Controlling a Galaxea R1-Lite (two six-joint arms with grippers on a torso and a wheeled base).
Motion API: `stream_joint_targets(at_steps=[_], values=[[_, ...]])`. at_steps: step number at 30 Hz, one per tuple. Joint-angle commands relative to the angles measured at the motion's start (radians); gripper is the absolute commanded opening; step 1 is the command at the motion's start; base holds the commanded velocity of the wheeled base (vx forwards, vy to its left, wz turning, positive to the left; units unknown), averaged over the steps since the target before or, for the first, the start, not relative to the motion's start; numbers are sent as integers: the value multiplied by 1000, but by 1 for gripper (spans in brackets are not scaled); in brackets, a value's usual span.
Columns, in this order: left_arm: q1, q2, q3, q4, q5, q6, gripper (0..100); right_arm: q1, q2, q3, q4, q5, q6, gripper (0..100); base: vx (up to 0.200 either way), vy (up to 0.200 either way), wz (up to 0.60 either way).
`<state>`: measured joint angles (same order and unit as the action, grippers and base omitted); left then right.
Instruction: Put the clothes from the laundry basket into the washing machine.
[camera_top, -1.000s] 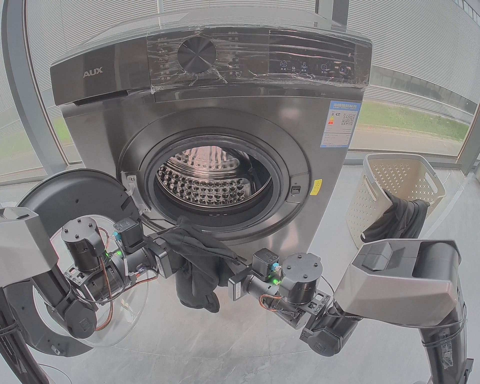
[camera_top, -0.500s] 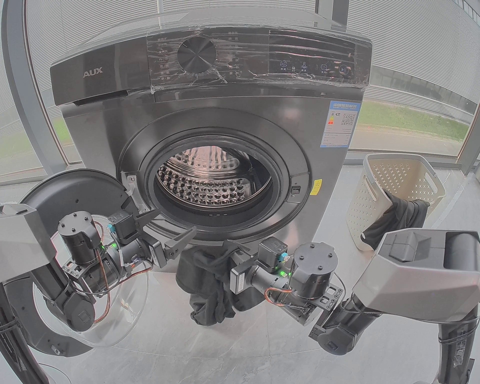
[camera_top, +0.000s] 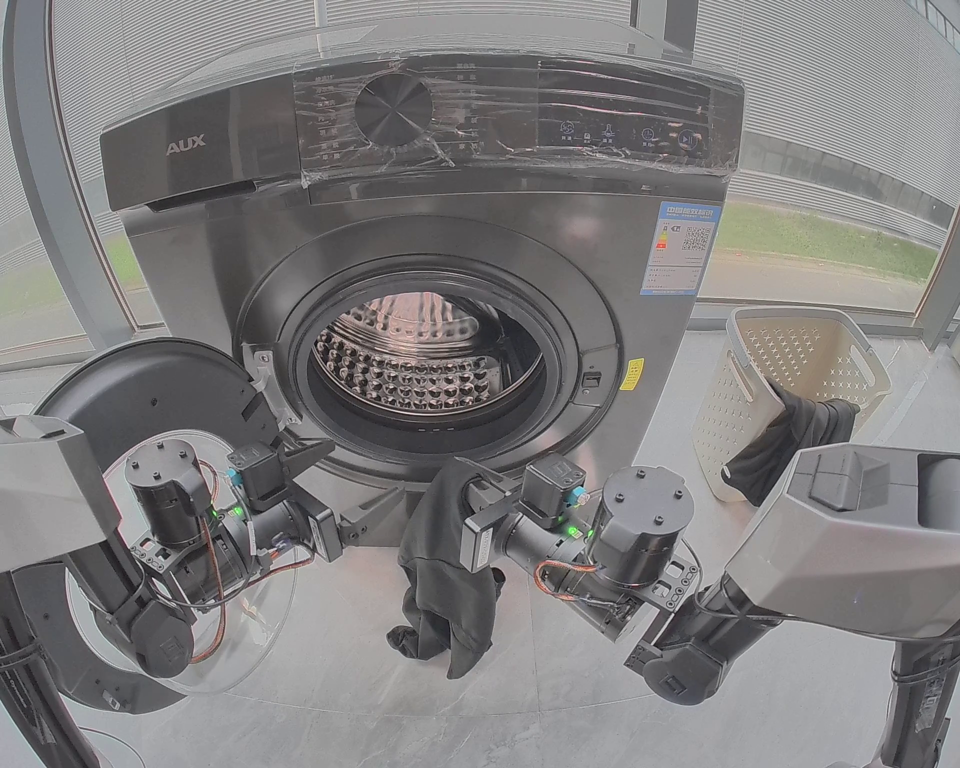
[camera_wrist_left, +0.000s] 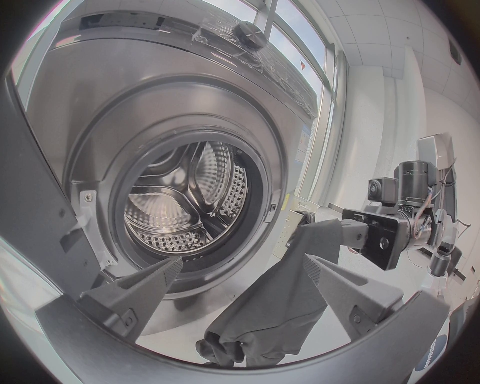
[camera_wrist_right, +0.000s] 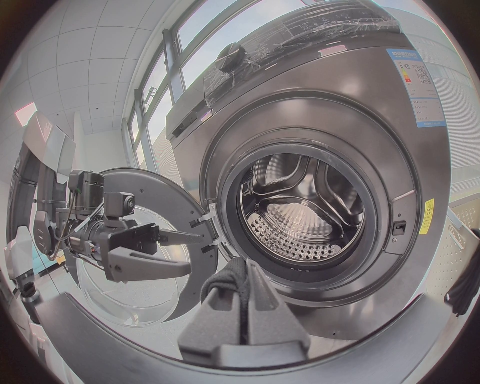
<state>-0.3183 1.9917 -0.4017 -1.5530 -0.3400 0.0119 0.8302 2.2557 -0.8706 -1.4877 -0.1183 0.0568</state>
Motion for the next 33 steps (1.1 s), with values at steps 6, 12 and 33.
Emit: stream_joint_targets(at_steps=[6,12,33], values=[[-67,-10,50,-9,-4,2,100,-8,-2,-18,9,-18,0,0,0,0,0],[-117,16,75,-9,-2,5,100,-14,-4,-70,70,-40,0,0,0,0,0],[-203,225,-177,-7,170,-13,100,-14,21,-166,113,-89,0,0,0,0,0]])
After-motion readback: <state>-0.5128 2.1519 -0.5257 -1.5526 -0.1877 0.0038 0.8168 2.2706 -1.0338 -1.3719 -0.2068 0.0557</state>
